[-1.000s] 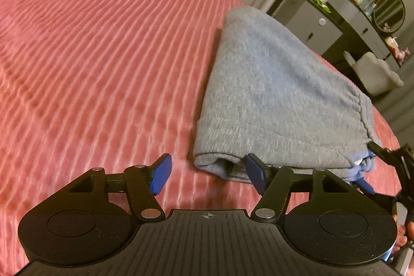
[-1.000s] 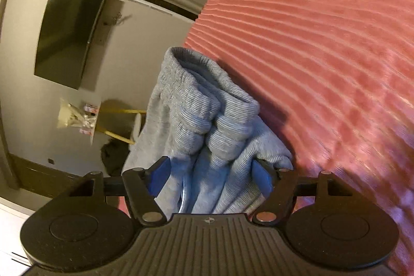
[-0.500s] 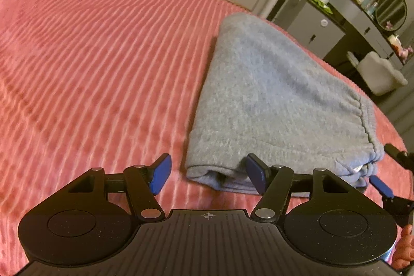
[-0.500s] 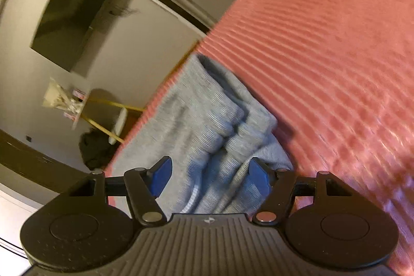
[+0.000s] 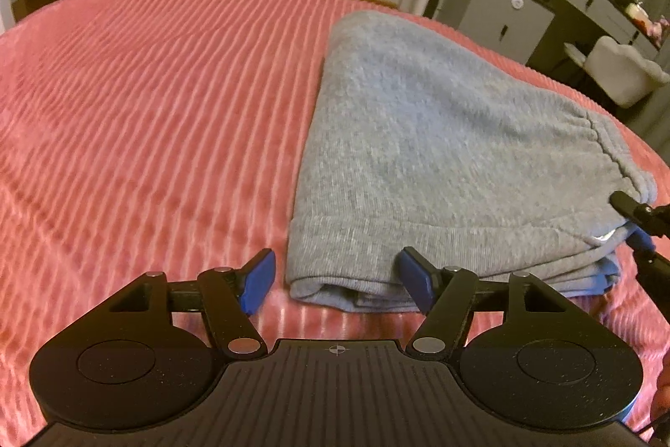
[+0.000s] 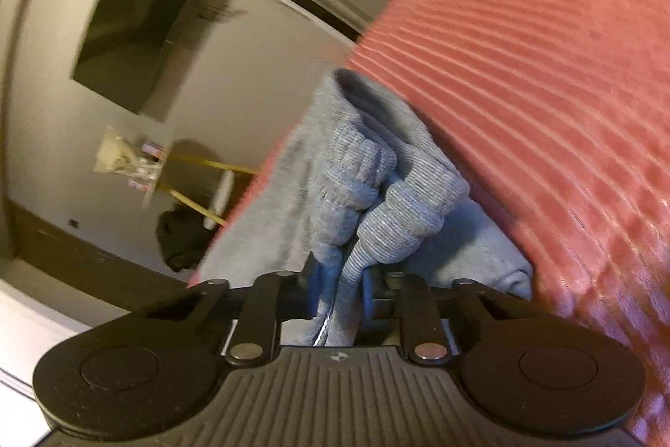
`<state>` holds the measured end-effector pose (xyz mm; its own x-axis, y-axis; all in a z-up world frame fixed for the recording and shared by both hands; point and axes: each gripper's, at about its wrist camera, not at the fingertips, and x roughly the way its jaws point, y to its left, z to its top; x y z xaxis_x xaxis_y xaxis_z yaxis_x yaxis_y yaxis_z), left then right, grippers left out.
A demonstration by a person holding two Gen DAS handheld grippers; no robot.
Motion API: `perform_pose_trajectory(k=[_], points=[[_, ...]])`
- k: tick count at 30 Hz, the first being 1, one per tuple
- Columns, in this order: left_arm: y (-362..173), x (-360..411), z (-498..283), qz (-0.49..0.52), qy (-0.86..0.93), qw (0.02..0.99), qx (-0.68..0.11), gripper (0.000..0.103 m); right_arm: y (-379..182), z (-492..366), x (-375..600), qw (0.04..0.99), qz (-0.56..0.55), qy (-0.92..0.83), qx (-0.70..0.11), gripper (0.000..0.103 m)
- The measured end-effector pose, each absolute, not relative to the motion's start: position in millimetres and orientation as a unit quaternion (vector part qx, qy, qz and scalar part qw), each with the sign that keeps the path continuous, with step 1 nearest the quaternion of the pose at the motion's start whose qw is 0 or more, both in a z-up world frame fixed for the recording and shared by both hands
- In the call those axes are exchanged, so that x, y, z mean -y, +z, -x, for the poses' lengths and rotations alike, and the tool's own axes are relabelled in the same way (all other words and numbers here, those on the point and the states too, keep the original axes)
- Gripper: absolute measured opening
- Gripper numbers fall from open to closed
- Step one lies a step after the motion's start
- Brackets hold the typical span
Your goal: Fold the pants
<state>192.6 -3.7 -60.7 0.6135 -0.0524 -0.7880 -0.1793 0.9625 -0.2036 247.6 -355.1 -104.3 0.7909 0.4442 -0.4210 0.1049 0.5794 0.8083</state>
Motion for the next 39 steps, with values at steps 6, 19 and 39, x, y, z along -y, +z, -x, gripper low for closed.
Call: perform_pose_trajectory(k=[6, 19, 39], points=[[-69, -1, -193, 0.118, 0.033, 0.884, -0.451, 0.08, -115, -238, 349, 0.856, -0.396, 0.057, -0.327, 0.012], [-75, -3, -132, 0.088, 0.049, 0.894, -0.437, 0.085, -70, -164, 307, 0.937, -0.122, 0.09, -0.315, 0.074], [-6, 44, -29, 0.067, 0.011, 0.945, -0.321, 0.096, -16, -61, 257, 0.946, -0.024, 0.09, -0.31, 0.095]])
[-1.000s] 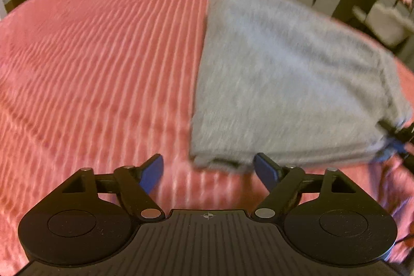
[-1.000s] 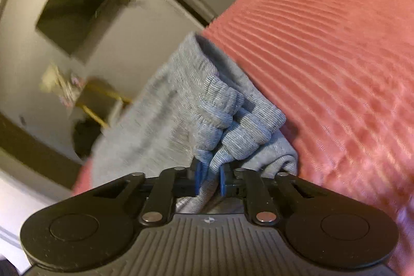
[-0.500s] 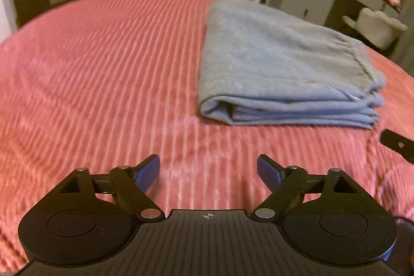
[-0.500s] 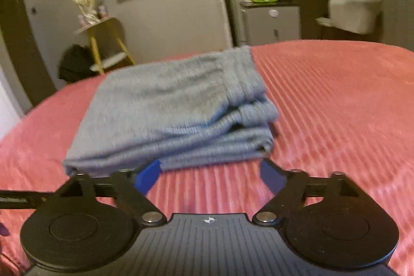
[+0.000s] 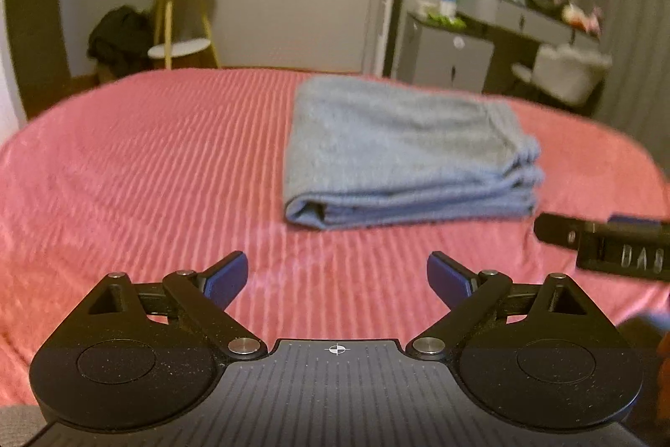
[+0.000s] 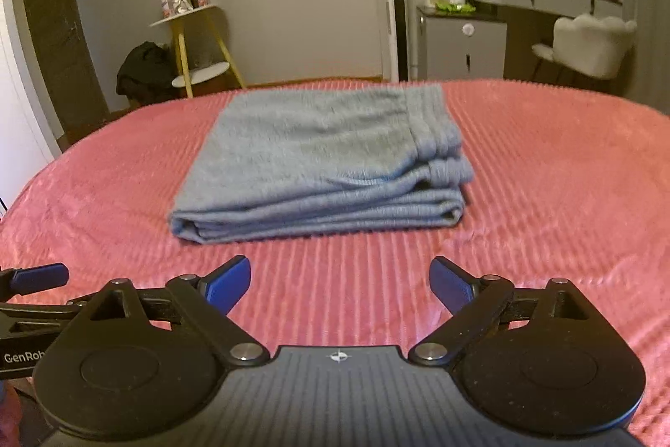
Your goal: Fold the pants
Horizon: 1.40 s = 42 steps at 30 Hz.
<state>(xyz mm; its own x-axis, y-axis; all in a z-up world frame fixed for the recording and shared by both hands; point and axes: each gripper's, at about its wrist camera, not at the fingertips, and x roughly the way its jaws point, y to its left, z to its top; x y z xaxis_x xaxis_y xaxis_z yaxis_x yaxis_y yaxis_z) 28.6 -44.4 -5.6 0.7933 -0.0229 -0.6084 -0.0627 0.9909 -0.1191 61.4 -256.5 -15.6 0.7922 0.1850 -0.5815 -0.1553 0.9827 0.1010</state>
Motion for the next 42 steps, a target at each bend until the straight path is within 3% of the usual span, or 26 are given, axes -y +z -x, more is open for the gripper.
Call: perform_pose_trajectory(k=[7, 11, 18, 30, 42], points=[[-25, 46, -55, 0.04, 0.037, 0.944, -0.326, 0.097, -20, -67, 246, 0.968, 0.025, 0.079, -0.237, 0.098], [-37, 43, -61, 0.075, 0.011, 0.941, -0.331, 0.097, -34, -83, 252, 0.961, -0.008, 0.076, -0.267, 0.098], [-52, 63, -79, -0.021, 0.004, 0.945, -0.326, 0.097, -49, -100, 249, 0.958, -0.023, 0.067, -0.277, 0.098], [-68, 40, -94, 0.049, 0.006, 0.935, -0.352, 0.097, -66, -114, 243, 0.956, -0.014, 0.061, -0.288, 0.098], [-68, 39, -92, 0.05, 0.001, 0.935, -0.351, 0.097, -68, -112, 239, 0.956, 0.005, 0.06, -0.287, 0.098]])
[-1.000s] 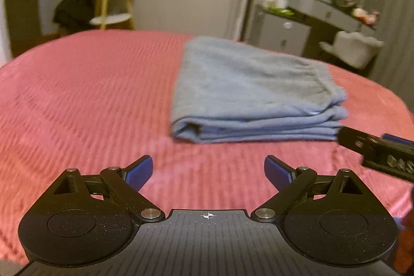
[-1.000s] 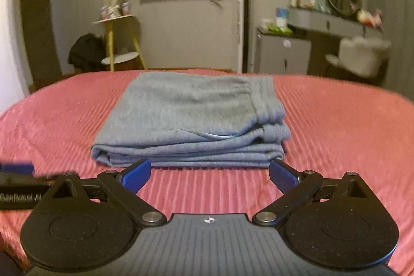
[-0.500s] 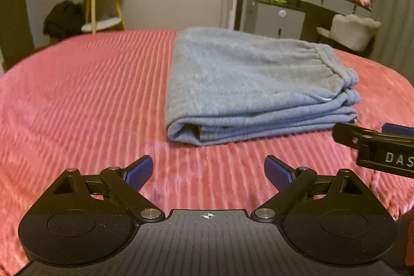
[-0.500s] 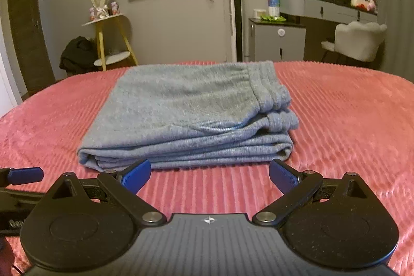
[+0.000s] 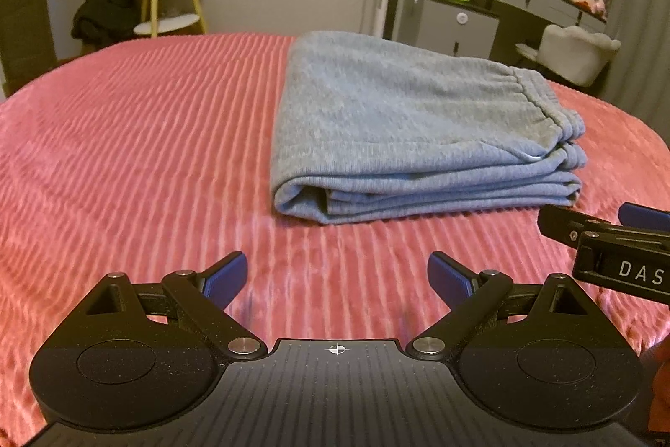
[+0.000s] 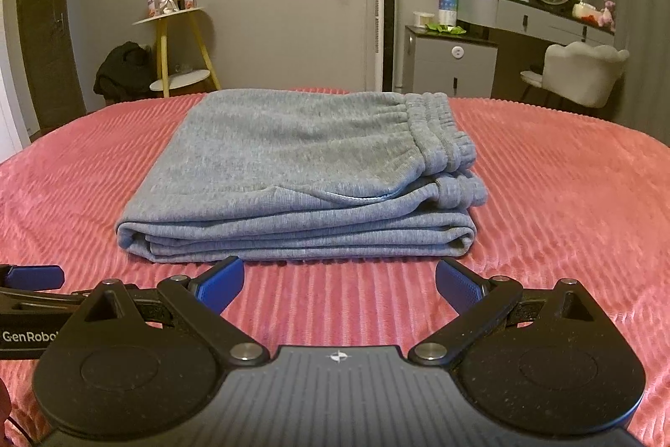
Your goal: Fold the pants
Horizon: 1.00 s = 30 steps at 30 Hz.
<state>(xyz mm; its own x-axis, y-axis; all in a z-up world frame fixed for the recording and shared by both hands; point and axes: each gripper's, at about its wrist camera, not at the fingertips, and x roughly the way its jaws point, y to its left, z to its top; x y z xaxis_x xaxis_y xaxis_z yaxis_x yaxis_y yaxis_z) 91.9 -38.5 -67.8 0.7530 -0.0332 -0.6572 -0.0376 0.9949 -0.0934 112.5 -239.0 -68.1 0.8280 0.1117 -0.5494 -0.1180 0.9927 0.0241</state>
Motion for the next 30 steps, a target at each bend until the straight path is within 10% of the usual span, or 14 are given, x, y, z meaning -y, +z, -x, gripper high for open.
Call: perform_pose_trajectory(k=[30], points=[[-69.5, 38.0, -90.8, 0.057, 0.001, 0.933, -0.356, 0.097, -67.6, -112.4, 243.9, 0.956, -0.006, 0.054, -0.29, 0.098]])
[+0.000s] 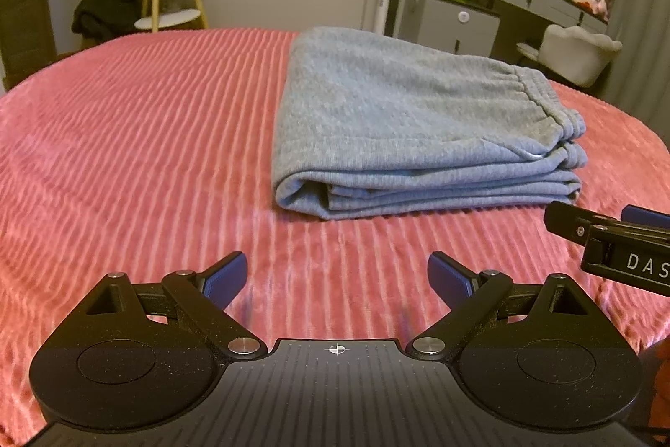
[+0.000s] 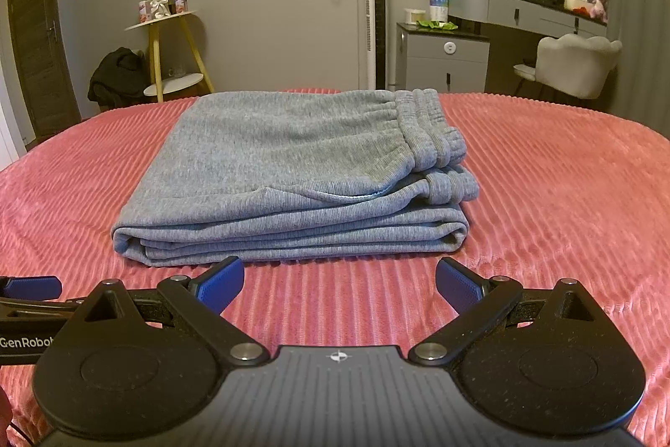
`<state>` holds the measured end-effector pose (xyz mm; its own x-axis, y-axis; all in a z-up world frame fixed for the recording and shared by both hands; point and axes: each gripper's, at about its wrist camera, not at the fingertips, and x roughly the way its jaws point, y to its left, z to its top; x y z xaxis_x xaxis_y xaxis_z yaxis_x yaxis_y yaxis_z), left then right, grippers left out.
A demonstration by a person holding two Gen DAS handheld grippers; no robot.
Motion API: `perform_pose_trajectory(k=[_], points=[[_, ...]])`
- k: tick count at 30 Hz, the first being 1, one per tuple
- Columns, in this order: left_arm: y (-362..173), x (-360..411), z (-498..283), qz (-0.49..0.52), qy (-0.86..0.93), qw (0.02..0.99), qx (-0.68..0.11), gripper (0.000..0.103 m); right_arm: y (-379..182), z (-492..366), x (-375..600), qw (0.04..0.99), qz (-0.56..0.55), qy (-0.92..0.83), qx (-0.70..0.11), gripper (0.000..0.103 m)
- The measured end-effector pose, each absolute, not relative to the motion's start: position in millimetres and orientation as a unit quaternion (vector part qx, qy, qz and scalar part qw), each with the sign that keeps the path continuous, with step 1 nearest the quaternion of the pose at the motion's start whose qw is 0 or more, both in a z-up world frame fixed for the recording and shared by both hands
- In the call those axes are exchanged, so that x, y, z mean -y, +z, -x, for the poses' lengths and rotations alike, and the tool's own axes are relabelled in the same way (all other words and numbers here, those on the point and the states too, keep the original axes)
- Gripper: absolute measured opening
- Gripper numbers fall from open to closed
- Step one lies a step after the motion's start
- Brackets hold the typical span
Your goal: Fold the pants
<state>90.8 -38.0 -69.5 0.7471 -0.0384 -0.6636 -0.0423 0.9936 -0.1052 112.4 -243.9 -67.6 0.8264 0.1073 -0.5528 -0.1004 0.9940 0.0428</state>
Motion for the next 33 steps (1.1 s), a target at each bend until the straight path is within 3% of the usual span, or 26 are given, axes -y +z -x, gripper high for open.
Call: perform_pose_trajectory(k=[33], points=[[-67.9, 43.8, -88.3, 0.038, -0.005, 0.938, -0.344, 0.097, -67.7, -112.1, 243.0, 0.955, -0.006, 0.053, -0.291, 0.098]])
